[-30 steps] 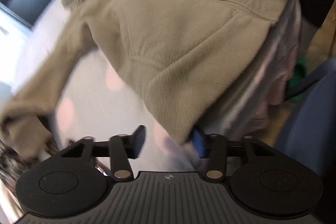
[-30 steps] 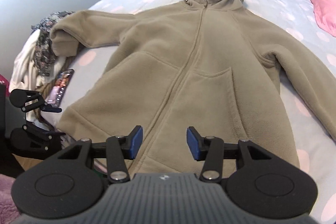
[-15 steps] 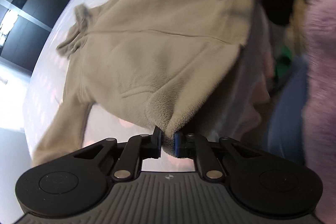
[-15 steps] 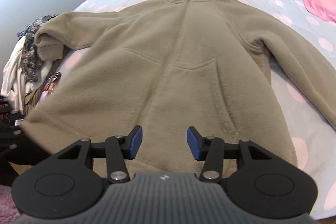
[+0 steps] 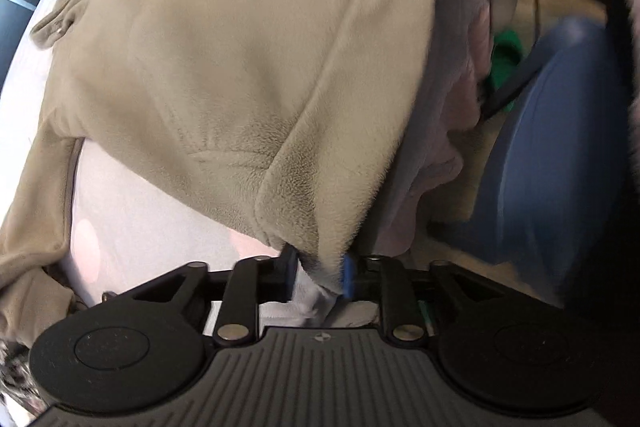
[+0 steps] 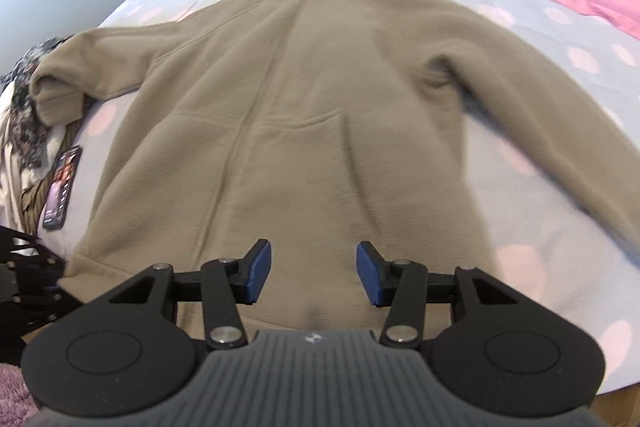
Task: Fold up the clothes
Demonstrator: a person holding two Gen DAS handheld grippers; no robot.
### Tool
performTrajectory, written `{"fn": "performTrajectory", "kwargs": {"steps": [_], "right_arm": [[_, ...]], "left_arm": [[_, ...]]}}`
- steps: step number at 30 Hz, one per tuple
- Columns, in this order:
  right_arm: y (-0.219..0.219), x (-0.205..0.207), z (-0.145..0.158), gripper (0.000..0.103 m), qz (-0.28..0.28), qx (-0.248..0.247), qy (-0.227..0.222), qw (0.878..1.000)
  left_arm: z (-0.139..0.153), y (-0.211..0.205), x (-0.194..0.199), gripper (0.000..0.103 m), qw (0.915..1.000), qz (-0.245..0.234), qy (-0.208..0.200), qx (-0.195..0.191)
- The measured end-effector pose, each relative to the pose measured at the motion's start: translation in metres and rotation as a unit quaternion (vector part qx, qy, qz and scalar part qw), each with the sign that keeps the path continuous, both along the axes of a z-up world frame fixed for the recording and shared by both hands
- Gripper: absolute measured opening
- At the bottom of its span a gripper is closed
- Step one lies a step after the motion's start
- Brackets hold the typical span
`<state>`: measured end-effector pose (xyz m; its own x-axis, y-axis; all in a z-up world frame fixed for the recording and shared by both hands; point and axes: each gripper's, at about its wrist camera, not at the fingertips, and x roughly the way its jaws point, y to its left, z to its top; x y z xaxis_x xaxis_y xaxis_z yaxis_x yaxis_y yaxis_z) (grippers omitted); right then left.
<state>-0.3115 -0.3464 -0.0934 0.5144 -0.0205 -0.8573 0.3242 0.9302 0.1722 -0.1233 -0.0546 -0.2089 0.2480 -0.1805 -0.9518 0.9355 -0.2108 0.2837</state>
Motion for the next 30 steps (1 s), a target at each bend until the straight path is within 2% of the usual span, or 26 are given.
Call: {"fn": "performTrajectory", "kwargs": {"steps": [2,4,5,8,9,12,18,23,25,26,28,30], "right_arm": [[-0.019,-0.007,0.008,0.060,-0.021,-0.009,0.002,1.000],[-0.042,-0.015,0.015,0.063,-0.046,-0.015,0.008,0.999],[-0.055,-0.019,0.018,0.063,-0.064,-0.014,0.010,0.998],[-0.094,-0.029,0.017,0.063,-0.122,0.018,0.012,0.992],[-0.105,-0.030,0.013,0.063,-0.140,0.035,0.011,0.989],[-0.129,-0.025,0.002,0.063,-0.168,0.083,0.002,0.982],[-0.140,0.028,-0.010,0.063,-0.162,0.080,-0.028,0.983],[-0.164,0.071,-0.034,0.063,-0.205,0.129,-0.057,0.968],[-0.172,0.087,-0.046,0.065,-0.217,0.150,-0.060,0.963],[-0.175,0.095,-0.052,0.068,-0.220,0.157,-0.061,0.961],[-0.180,0.111,-0.063,0.072,-0.225,0.151,-0.058,0.961],[-0.187,0.127,-0.074,0.073,-0.231,0.136,-0.052,0.962]], "left_arm": [[0.023,0.002,0.014,0.041,0.9971,0.036,0.063,-0.023],[0.046,0.005,0.035,0.051,0.9873,0.081,0.119,-0.068],[0.058,0.007,0.045,0.051,0.9797,0.103,0.147,-0.090],[0.075,0.006,0.077,0.053,0.9568,0.170,0.186,-0.144],[0.075,0.004,0.086,0.053,0.9519,0.195,0.182,-0.151],[0.068,-0.016,0.108,0.053,0.9468,0.240,0.154,-0.148],[0.056,-0.042,0.136,0.053,0.9440,0.275,0.109,-0.147],[0.042,-0.061,0.170,0.053,0.9296,0.315,0.101,-0.162],[0.032,-0.077,0.188,0.053,0.9179,0.343,0.107,-0.168],[0.031,-0.078,0.201,0.053,0.9091,0.360,0.115,-0.176],[0.028,-0.079,0.225,0.053,0.8901,0.393,0.130,-0.191],[0.022,-0.078,0.250,0.053,0.8663,0.430,0.146,-0.207]]}}
